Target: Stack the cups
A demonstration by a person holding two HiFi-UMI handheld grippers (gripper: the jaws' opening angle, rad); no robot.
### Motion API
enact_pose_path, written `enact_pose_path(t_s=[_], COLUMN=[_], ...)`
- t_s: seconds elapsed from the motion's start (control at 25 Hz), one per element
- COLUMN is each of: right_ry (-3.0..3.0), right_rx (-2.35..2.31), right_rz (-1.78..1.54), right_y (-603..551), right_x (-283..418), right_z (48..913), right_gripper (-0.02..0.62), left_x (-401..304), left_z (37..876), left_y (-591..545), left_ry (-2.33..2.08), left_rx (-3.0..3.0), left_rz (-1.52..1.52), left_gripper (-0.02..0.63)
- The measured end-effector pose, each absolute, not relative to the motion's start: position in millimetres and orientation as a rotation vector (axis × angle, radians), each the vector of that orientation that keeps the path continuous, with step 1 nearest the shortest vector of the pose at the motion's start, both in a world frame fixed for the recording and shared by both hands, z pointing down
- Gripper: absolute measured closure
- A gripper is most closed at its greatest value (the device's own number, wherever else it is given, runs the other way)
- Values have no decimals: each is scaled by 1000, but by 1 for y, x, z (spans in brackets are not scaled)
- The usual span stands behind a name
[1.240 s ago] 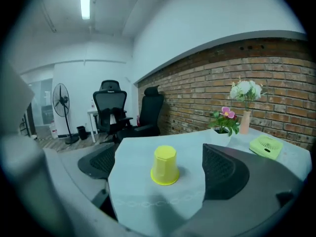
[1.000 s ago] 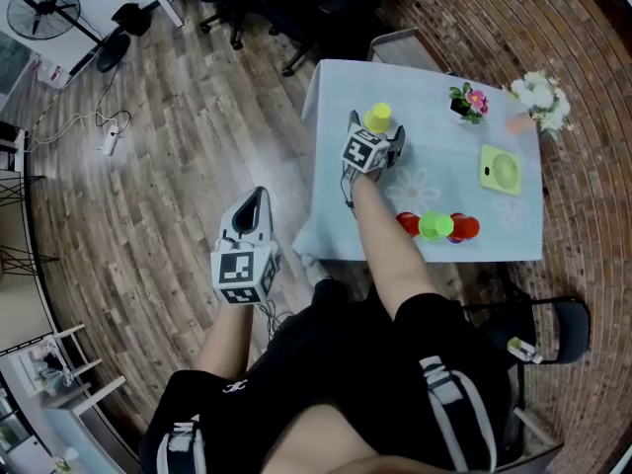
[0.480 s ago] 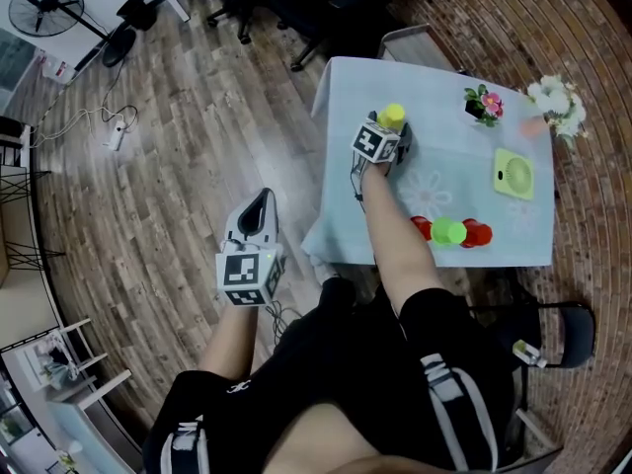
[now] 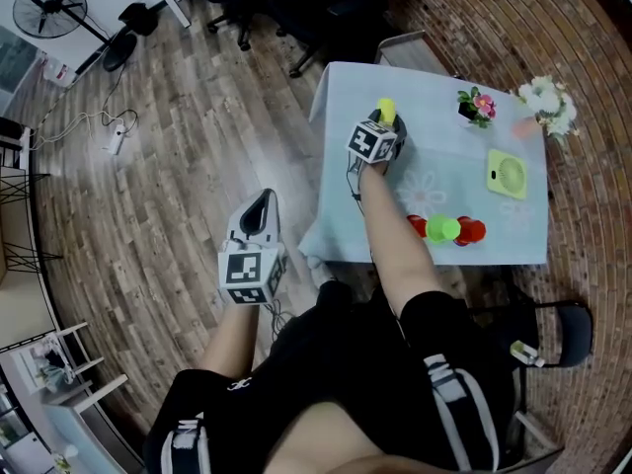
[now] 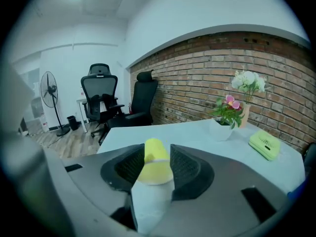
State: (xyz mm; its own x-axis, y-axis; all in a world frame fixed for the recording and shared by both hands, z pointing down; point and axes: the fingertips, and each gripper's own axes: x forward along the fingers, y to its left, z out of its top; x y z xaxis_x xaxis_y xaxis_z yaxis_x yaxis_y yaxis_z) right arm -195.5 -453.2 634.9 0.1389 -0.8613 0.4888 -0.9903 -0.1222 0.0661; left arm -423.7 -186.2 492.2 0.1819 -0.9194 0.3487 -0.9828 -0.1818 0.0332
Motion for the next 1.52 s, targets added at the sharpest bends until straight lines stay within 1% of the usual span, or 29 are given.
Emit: enact_pose_path(t_s=[0.12, 0.52, 0.56, 0.72, 0.88, 0.92, 1.0, 1.08, 1.28, 1.52], right_ry=[-1757, -1801, -1807, -1805, -1830, -1833, -1823, -1788, -1685, -1519], right_rx=[2041, 1971, 1959, 1936, 1935, 1933, 1920, 1889, 1713, 1470], right_rz=[474, 490, 487, 483, 447, 435, 409, 370, 226, 107], right_y=[-447, -431, -430, -427, -434, -437, -444, -449, -469, -495], right_x=[-189, -180, -180, -180, -179, -178, -177, -175, -174, -168], right_z=[630, 637, 638, 641, 630, 628, 626, 627, 639, 668], right_gripper=[529, 529, 532, 581, 583, 561, 461, 408, 360, 337], left_x=[-418, -406, -404, -403, -402, -402, -403, -403, -407, -426], left_z=[485, 488, 488, 485, 484, 484, 483, 482, 484, 496], left_y=[-185, -182, -183, -184, -188, -189, -192, -194, -205, -209], left_ry=[-1830, -1818, -1818, -1820, -1819, -1818, -1814, -1811, -1810, -1823], left_rx=[2215, 2219, 2216, 2211, 2207, 2208, 2211, 2211, 2202, 2146], left_rz=[342, 323, 318, 298, 286, 283, 276, 265, 224, 183], left_gripper=[604, 604, 604, 604, 604, 604, 604, 604, 604, 604])
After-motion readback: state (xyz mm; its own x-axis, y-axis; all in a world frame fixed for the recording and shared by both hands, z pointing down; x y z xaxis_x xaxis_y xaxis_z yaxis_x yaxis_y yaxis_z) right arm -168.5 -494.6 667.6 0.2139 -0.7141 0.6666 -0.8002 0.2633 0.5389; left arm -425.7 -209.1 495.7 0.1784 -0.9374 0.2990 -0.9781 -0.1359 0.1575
